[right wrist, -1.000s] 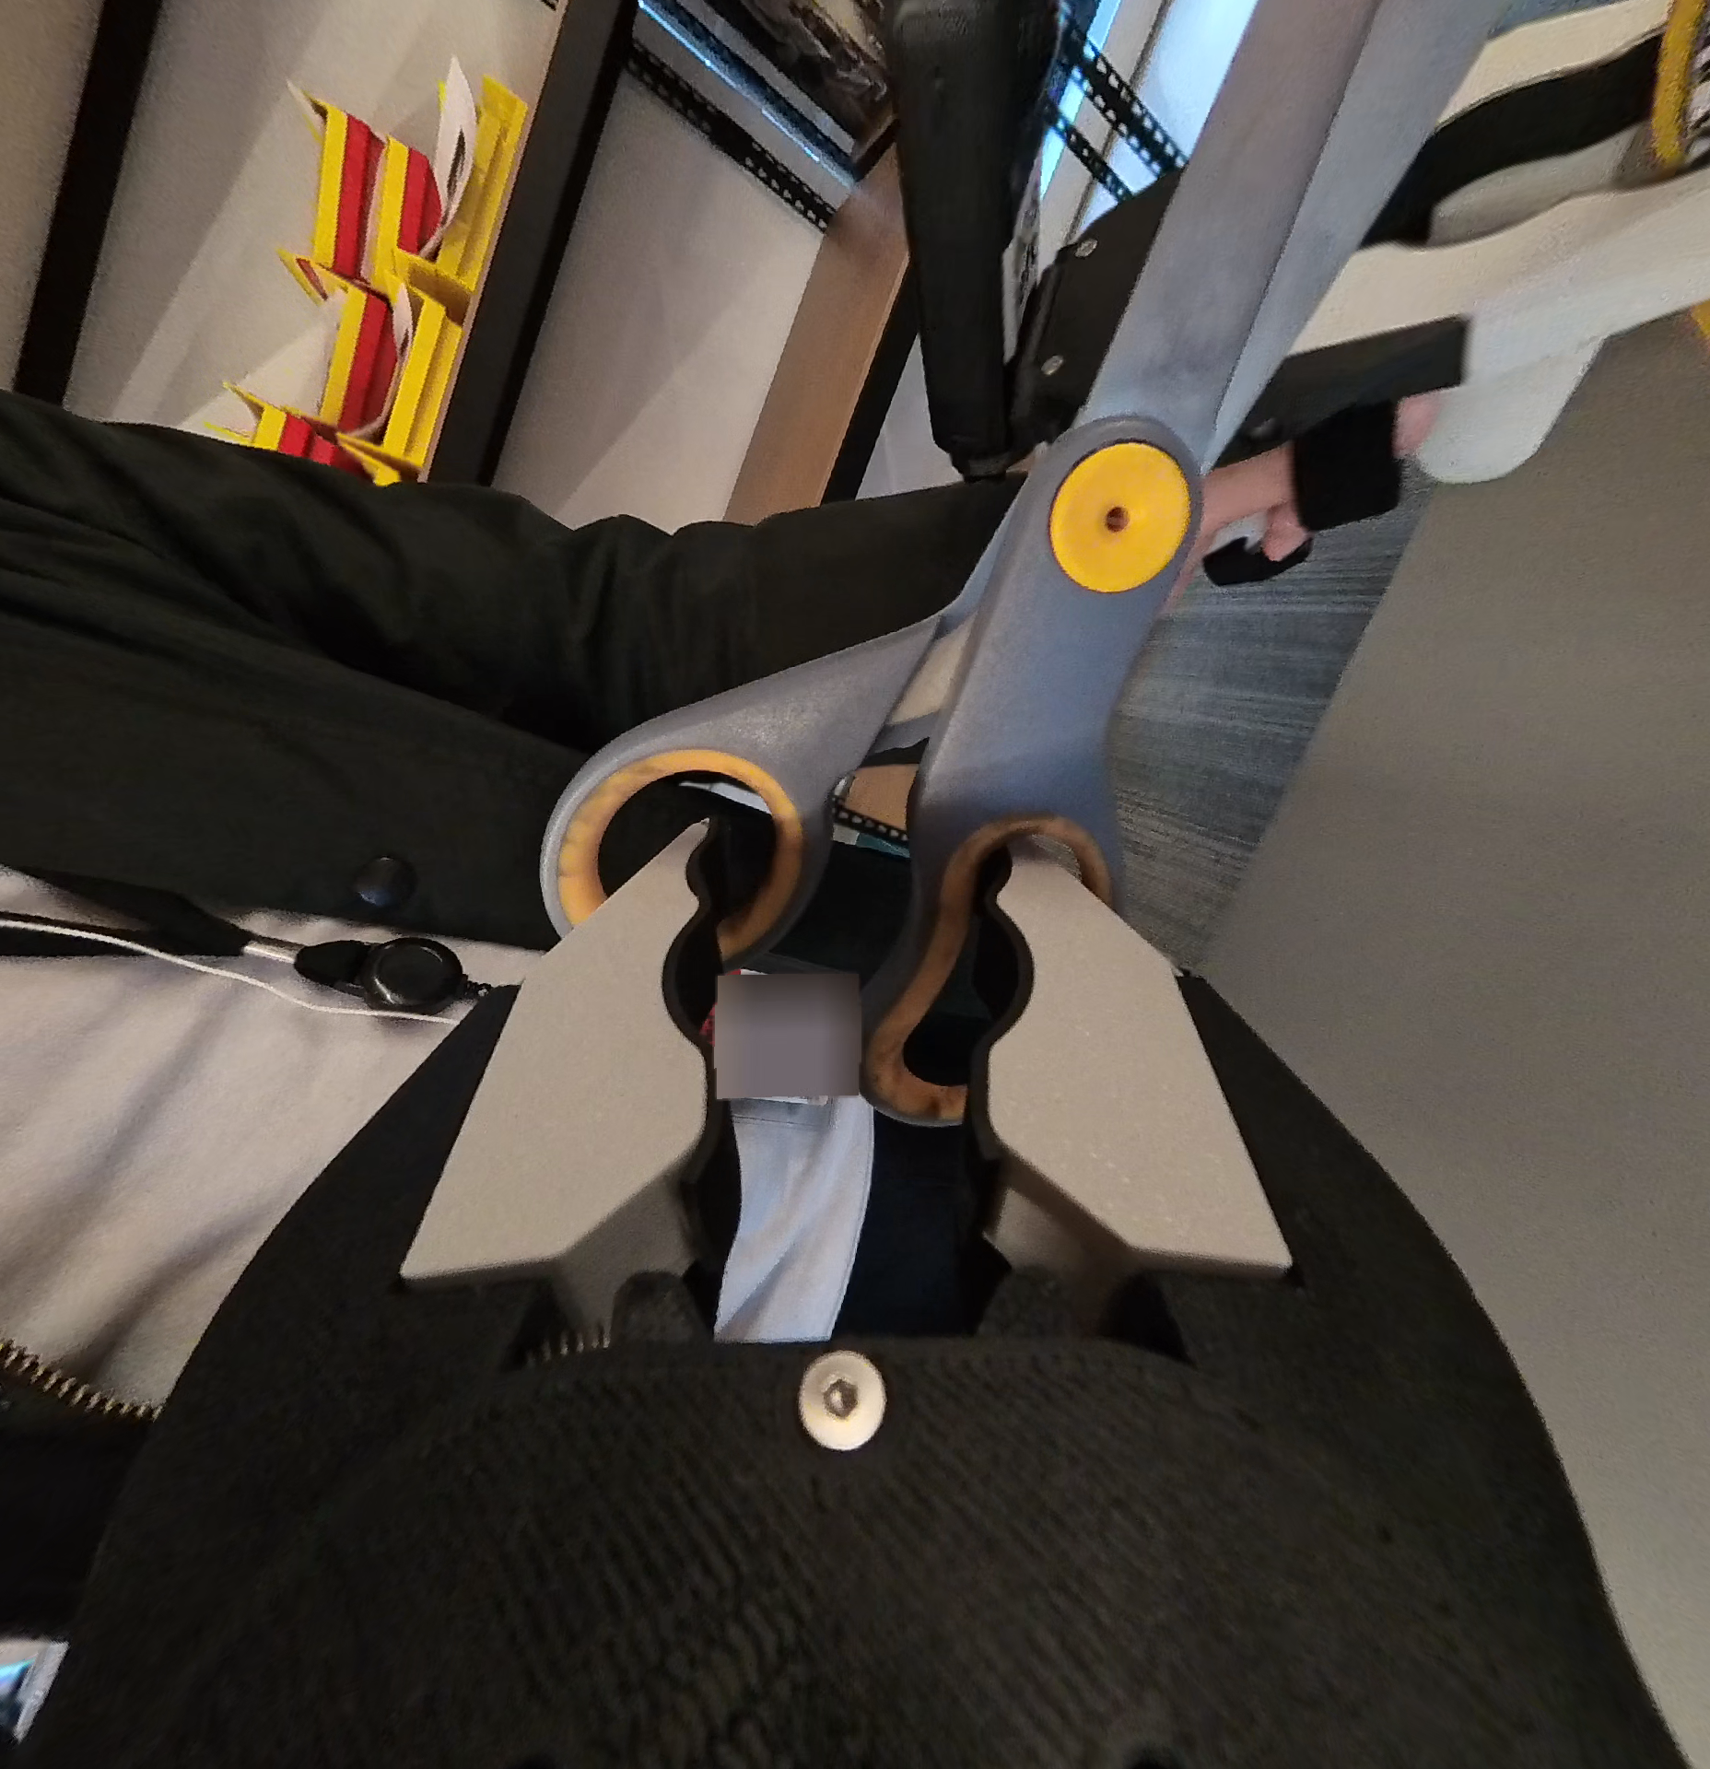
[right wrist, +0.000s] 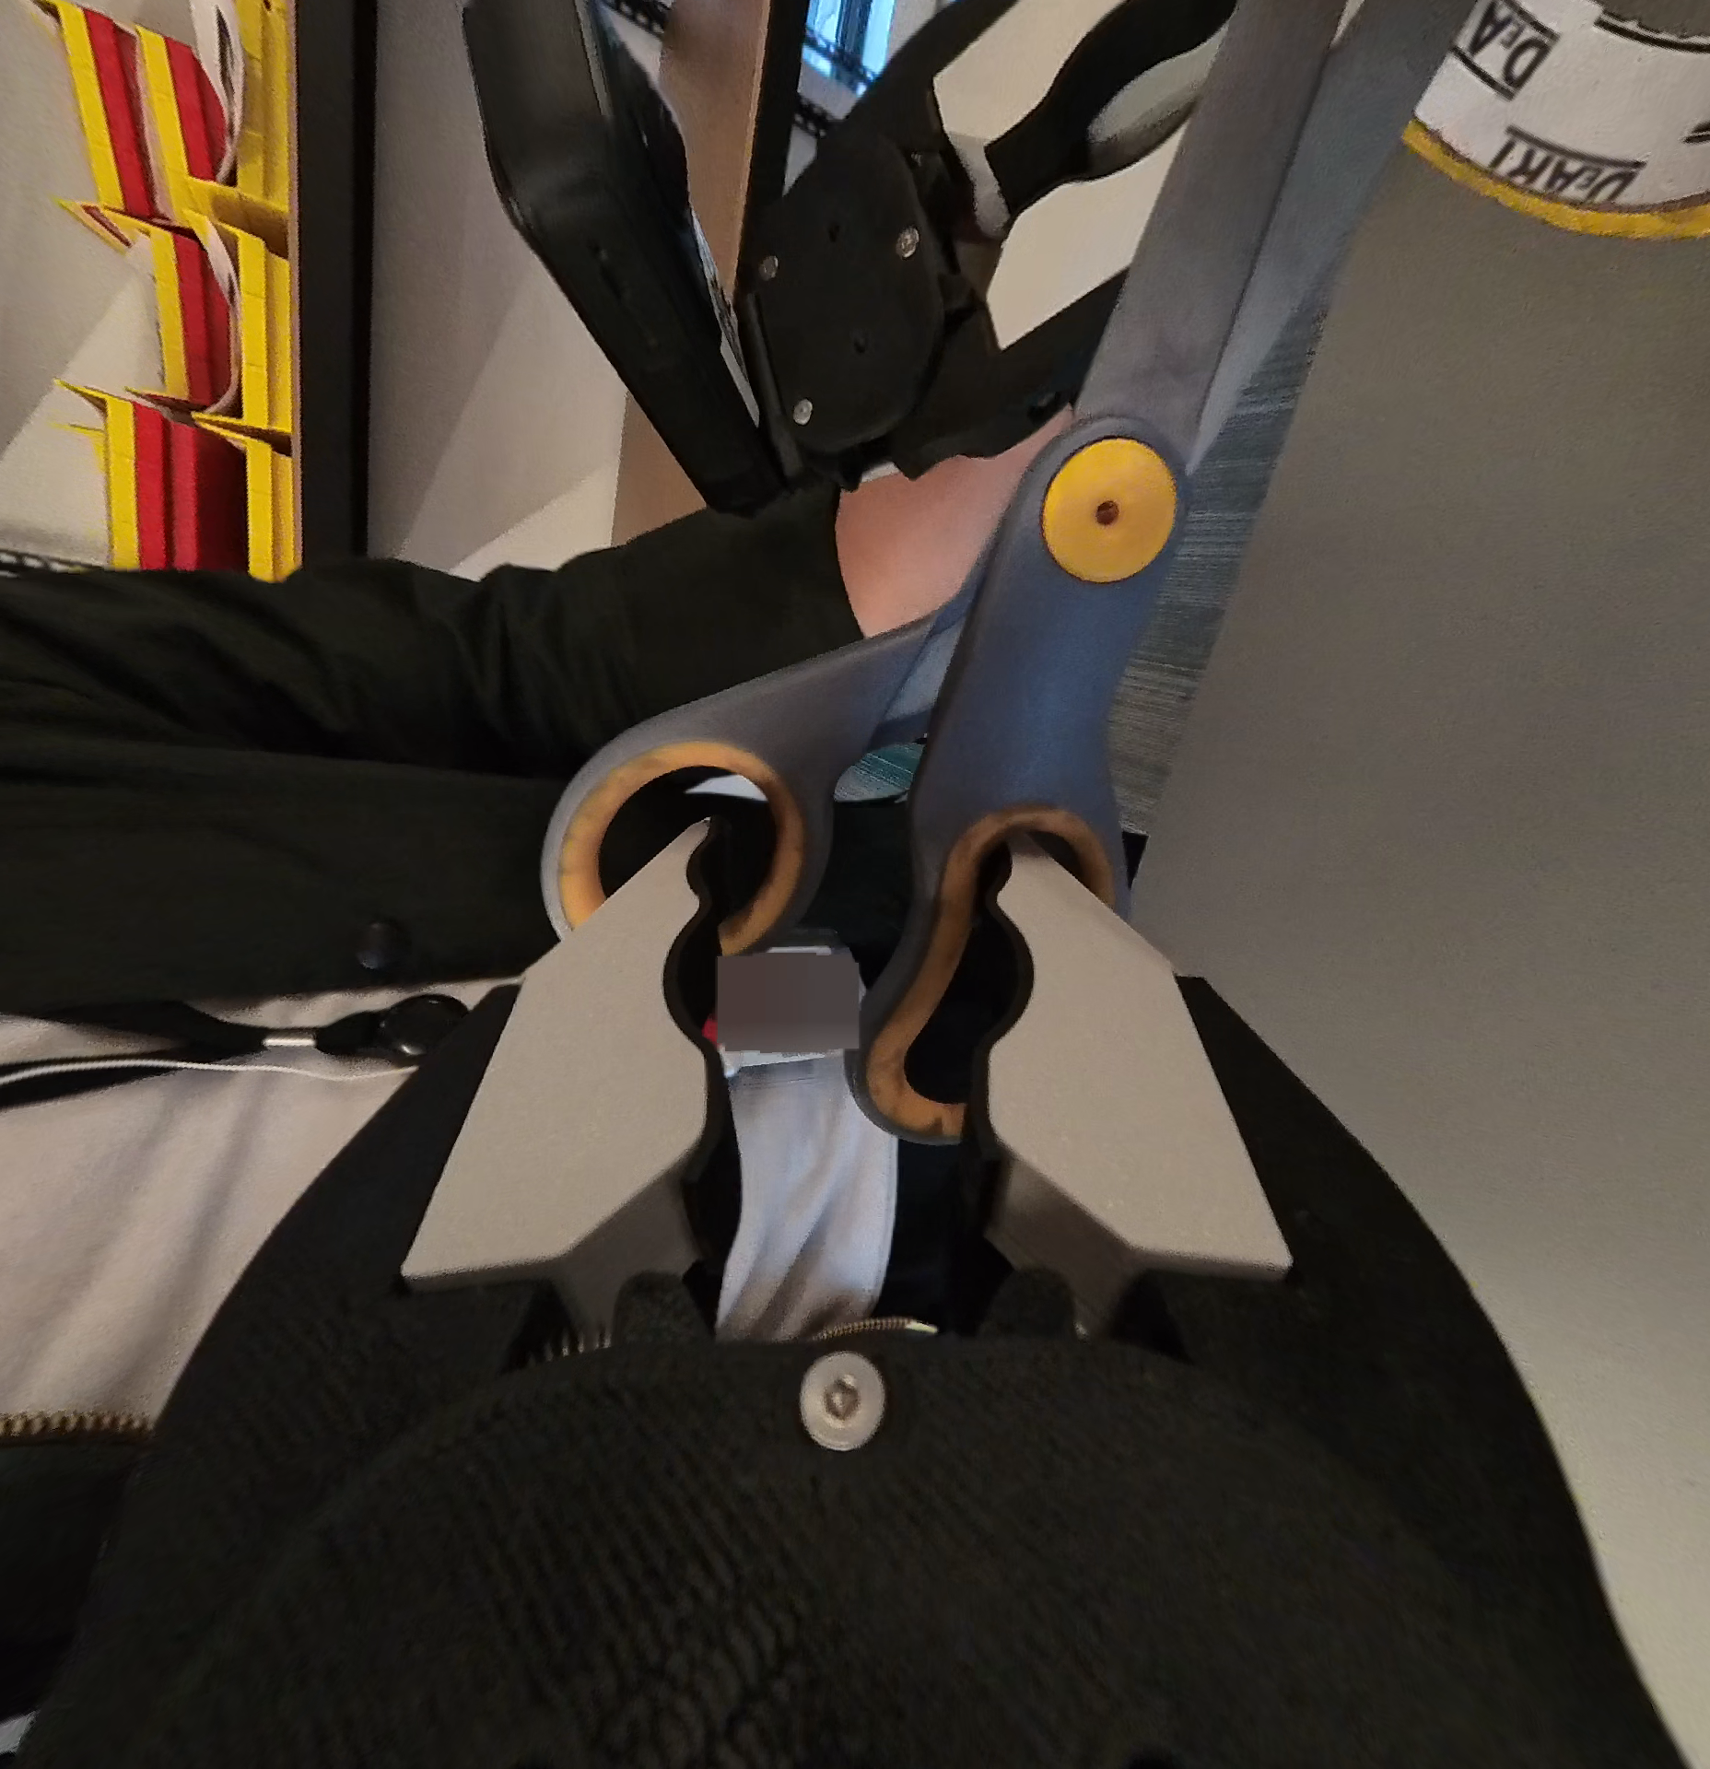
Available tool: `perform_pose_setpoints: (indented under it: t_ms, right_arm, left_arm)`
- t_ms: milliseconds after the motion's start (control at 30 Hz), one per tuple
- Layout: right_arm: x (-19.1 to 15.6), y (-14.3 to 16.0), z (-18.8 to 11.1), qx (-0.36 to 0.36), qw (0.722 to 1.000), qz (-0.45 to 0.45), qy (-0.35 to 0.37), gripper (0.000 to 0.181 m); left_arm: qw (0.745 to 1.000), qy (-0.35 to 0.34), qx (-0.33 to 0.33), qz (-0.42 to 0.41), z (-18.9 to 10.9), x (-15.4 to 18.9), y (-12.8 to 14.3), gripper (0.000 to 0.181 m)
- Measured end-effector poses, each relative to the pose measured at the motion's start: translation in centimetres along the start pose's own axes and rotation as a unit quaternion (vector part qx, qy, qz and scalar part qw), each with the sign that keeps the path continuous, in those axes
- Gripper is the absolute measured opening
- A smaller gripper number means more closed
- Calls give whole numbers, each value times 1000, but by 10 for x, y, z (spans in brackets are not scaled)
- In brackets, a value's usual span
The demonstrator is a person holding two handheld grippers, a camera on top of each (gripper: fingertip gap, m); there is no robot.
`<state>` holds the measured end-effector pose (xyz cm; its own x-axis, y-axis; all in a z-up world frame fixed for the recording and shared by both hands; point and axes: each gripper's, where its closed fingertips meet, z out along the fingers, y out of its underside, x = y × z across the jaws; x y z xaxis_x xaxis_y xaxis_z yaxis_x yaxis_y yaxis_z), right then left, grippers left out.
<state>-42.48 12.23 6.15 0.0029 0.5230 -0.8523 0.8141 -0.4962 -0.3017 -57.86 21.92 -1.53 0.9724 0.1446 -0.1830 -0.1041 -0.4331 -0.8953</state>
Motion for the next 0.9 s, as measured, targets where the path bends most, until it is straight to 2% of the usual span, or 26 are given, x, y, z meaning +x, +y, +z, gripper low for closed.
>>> perform_pose_setpoints:
  t_ms: [200,367,567,900]
  right_arm:
    - [-4,-7,0,2,999,26,-26,49]
    - [-9,-9,-3,35,997,38,-65,49]
    - [10,-6,-6,30,999,19,-14,48]
    - [16,-18,-4,13,1000,21,14,48]
  left_arm:
    - [1000,-4,0,-3,0,-1,-1,21]
    - [1000,-5,-2,-2,0,-2,-2,20]
    - [1000,-9,-1,11,-1,-2,-5,20]
    - [1000,-14,0,16,-3,0,-5,20]
